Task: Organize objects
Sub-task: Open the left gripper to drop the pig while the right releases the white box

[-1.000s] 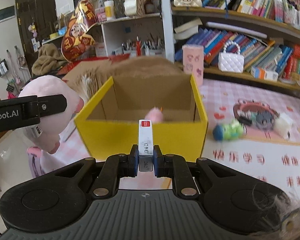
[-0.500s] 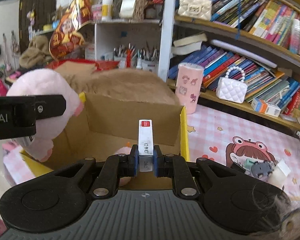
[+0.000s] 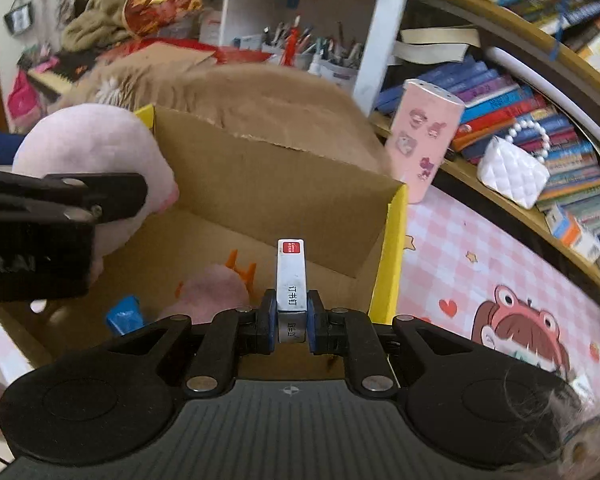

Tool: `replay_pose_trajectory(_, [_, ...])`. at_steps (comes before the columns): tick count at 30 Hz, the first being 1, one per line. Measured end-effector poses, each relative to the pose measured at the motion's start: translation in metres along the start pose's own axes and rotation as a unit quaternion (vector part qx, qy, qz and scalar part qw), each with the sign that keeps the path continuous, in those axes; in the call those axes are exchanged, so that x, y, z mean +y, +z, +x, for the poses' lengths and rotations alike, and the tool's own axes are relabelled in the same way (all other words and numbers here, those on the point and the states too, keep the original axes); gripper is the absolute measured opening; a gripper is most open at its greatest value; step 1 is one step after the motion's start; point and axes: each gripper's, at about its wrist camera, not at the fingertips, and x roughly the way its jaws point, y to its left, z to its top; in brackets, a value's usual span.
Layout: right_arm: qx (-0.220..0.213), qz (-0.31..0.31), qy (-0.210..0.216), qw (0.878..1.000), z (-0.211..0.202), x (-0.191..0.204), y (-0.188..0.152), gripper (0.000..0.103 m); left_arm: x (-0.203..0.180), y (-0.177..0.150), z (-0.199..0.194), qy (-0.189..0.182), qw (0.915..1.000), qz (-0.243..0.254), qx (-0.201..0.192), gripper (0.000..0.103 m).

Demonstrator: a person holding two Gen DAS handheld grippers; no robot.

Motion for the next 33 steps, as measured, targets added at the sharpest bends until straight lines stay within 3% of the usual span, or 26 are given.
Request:
replay_pose_trajectory(6, [0.004,-0.031,-0.002,1.0,0.01,-0.001,0.006,0.013,-0.005,-0.001,0.009,0.01,0.9998,0.016,0.011,0.091])
replay_pose_trajectory(17, [-0.001,-0.035,-0.002,0.999,0.015,-0.006,0.012,0.017,-0.005,-0.001,0.011,0.009,0.9997,0.019,0.015,0.095])
replay_pose_trajectory(22, [-0.017,-0.032,-0.011,0.999,0.008,-0.004,0.01,0.036,-0.003,0.004,-0.005,0.003,0.9997,0.018,-0.016,0.094])
replay_pose_trajectory(33, [-0.083,0.047,-0.009,0.995,-0.054,0.006,0.0,0.036,0.018,0.01,-0.067,0.0,0.9969,-0.003,-0.078,0.094])
